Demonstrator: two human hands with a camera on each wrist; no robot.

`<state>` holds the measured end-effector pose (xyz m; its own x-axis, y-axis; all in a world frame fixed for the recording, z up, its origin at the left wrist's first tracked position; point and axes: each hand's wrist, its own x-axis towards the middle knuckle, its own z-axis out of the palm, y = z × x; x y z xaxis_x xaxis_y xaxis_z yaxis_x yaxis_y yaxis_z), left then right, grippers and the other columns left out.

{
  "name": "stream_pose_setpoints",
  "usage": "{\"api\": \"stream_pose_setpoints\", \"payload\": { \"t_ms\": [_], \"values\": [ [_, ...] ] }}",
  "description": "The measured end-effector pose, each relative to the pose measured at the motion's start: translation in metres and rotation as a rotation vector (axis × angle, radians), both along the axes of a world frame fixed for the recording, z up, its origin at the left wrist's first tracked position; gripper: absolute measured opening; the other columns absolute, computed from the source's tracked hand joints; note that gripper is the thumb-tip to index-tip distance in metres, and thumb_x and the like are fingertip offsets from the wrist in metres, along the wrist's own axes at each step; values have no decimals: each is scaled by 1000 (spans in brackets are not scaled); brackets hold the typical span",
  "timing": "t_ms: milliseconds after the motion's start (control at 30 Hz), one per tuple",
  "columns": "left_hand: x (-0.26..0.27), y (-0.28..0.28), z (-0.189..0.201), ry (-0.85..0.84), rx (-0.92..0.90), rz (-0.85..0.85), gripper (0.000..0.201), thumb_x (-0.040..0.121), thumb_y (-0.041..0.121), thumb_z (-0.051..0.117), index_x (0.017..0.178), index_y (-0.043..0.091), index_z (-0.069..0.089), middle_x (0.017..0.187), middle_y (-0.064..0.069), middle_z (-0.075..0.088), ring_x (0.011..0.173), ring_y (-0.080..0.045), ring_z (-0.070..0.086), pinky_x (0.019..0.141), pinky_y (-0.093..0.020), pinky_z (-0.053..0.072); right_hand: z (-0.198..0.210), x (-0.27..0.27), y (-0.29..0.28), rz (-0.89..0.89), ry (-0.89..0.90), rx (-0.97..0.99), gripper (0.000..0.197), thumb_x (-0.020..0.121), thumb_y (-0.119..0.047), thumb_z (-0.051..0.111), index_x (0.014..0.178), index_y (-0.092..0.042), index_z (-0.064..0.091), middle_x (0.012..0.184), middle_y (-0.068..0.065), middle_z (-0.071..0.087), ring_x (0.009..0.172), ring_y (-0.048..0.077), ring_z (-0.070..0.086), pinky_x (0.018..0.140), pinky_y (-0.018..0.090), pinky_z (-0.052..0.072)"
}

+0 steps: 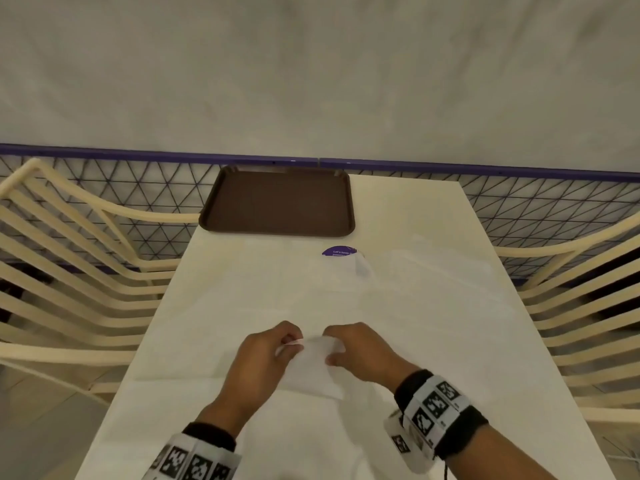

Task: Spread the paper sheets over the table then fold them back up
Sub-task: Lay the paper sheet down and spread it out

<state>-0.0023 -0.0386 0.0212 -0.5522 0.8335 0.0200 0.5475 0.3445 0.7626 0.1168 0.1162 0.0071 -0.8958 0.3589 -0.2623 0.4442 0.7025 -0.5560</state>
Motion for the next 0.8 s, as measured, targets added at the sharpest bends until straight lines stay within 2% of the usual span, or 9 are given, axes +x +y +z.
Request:
{"api": "stream_pose_setpoints", "payload": {
  "t_ms": [67,100,167,233,300,433,600,700,800],
  "values": [
    [-17,-19,13,-29,40,127,32,82,14,68,69,39,54,74,31,62,74,12,57,60,-4,40,8,-12,-1,-10,-37,-153,10,79,-18,69,86,-12,65,78,-3,60,75,15,57,61,17,41],
    [-29,-31,16,-47,42,206,30,80,15,70,66,36,55,69,26,63,68,9,58,58,-6,40,10,-17,-3,-17,-59,-217,9,78,-18,71,80,-13,63,73,-5,58,68,10,54,54,12,38],
    [-55,-56,18,-87,6,352,23,76,18,74,61,24,58,58,8,63,58,-3,56,55,-12,37,14,-28,-9,-60,-93,-355,12,77,-19,74,79,-16,62,75,-2,61,66,9,55,54,12,40],
    [-80,-86,10,-169,-30,456,25,74,19,76,59,10,59,55,-4,61,55,-17,52,53,-21,37,12,-41,-21,-104,-110,-510,12,78,-19,73,81,-13,64,79,4,63,66,15,59,56,20,47],
    [-98,-115,-2,-236,-88,511,28,75,19,76,58,4,59,54,-4,59,55,-21,51,54,-27,37,6,-55,-36,-129,-117,-592,11,79,-17,72,80,-11,64,77,9,64,59,14,60,55,23,51],
    [-123,-164,-33,-328,-221,570,20,78,19,73,67,4,68,69,-12,69,66,-28,62,68,-38,50,-20,-84,-76,-186,-181,-626,17,80,-18,72,75,-9,59,62,9,60,46,9,55,49,19,51],
    [-137,-184,-64,-274,-367,607,23,80,24,72,65,7,66,68,-9,68,70,-28,62,65,-34,45,-55,-94,-117,-201,-282,-485,29,78,-28,72,63,-14,52,56,-1,57,40,4,49,43,17,42],
    [-138,-182,-72,-224,-453,607,27,80,28,71,67,6,63,72,-8,65,74,-25,59,62,-29,38,-69,-95,-128,-227,-289,-327,35,75,-37,71,59,-19,45,60,-6,53,55,10,52,51,23,40],
    [-134,-176,-73,-184,-485,609,20,81,27,71,78,10,60,79,-5,59,78,-23,55,71,-27,37,-70,-94,-135,-203,-356,-119,42,77,-48,65,60,-22,37,64,-7,45,67,16,51,49,23,31]
  ]
}}
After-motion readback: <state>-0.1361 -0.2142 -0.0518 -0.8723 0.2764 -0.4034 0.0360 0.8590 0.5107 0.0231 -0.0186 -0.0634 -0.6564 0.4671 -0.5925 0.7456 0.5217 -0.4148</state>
